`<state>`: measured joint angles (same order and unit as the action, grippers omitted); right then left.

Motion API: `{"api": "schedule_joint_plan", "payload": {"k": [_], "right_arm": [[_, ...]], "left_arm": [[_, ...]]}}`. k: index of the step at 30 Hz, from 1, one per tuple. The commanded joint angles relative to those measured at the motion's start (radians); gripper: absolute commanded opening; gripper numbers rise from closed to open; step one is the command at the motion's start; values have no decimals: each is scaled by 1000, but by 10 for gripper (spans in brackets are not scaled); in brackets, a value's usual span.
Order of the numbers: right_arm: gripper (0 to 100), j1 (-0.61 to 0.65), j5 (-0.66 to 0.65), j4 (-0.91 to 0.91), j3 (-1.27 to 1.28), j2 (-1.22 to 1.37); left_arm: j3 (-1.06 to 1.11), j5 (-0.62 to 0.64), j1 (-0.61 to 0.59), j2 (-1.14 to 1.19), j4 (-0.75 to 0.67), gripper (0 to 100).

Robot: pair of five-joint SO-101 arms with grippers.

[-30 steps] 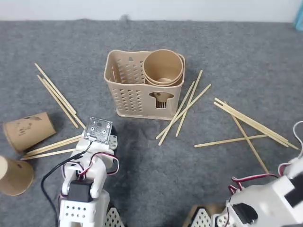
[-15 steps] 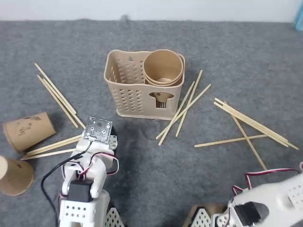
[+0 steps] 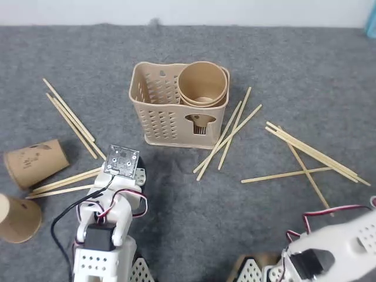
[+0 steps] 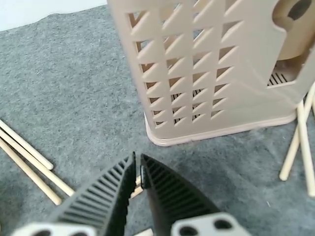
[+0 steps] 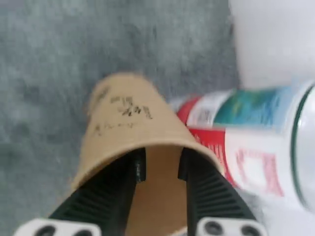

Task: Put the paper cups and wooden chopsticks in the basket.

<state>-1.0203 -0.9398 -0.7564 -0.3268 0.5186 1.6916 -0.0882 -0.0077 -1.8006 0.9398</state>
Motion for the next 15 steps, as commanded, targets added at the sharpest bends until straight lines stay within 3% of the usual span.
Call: {"api": "schedule_joint_plan", "payload": {"k": [1,9,15], "right_arm": [[134,62,58,-5,-86,-19],[134,117,120,-15,-107,-33],[134,119,121,-229,-235,-30]], "left_arm": [[-5,-8,-3,-9,0,15],[-5,-8,-3,-6,-14,15],[-5,-8,-3,-6,-17,15]]}}
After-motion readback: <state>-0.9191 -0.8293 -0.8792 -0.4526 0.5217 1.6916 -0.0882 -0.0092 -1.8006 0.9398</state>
